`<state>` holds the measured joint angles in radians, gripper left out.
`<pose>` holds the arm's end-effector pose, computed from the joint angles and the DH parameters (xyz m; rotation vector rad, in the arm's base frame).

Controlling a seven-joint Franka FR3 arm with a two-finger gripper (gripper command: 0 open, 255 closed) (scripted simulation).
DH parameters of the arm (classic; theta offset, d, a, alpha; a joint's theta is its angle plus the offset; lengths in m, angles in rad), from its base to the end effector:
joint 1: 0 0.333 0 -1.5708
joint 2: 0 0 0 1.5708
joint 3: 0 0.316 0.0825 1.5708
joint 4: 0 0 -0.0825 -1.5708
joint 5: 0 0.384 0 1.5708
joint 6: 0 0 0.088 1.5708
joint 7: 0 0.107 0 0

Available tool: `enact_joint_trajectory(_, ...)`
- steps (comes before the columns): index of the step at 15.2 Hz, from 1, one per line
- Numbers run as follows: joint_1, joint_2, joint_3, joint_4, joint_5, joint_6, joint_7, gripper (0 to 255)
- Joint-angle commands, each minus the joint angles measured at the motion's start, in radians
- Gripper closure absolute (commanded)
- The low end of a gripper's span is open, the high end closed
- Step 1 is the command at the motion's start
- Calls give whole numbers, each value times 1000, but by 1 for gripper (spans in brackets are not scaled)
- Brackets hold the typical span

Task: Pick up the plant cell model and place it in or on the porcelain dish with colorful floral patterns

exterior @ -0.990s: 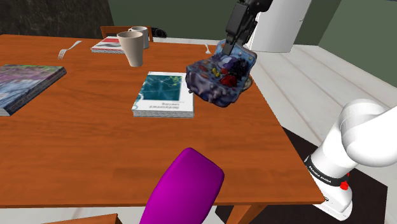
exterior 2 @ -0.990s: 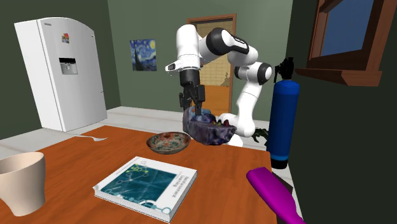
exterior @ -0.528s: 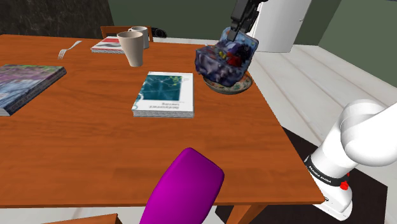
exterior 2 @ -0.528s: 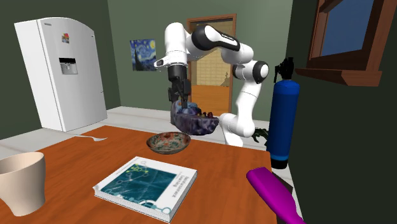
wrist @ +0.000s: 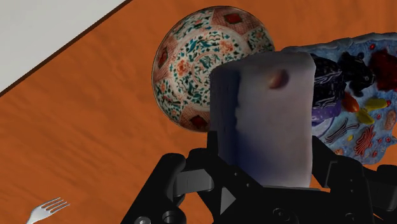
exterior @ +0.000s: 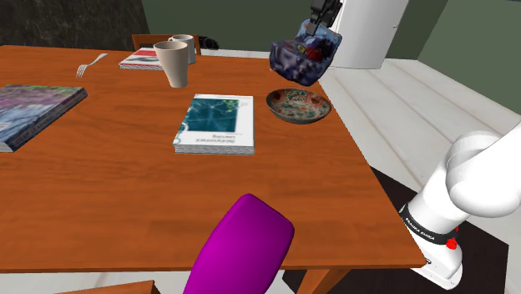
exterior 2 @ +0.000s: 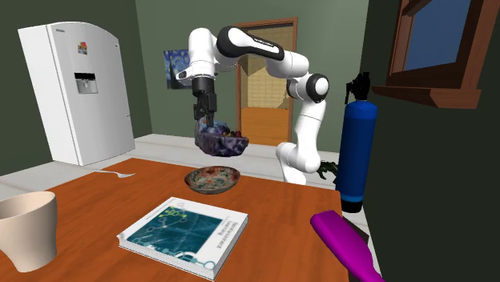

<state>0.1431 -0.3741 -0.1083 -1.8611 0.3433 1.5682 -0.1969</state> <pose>0.4323 0.0407 0.6787 -2.7404 -0.3475 -0.1512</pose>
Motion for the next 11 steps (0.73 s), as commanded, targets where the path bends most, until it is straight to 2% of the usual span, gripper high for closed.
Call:
enact_joint_trajectory(1,-15,63,-49,74,-4,-31,-59,255)
enact_joint_trajectory(11,-19,26,-41,-97,-6,96,-98,255)
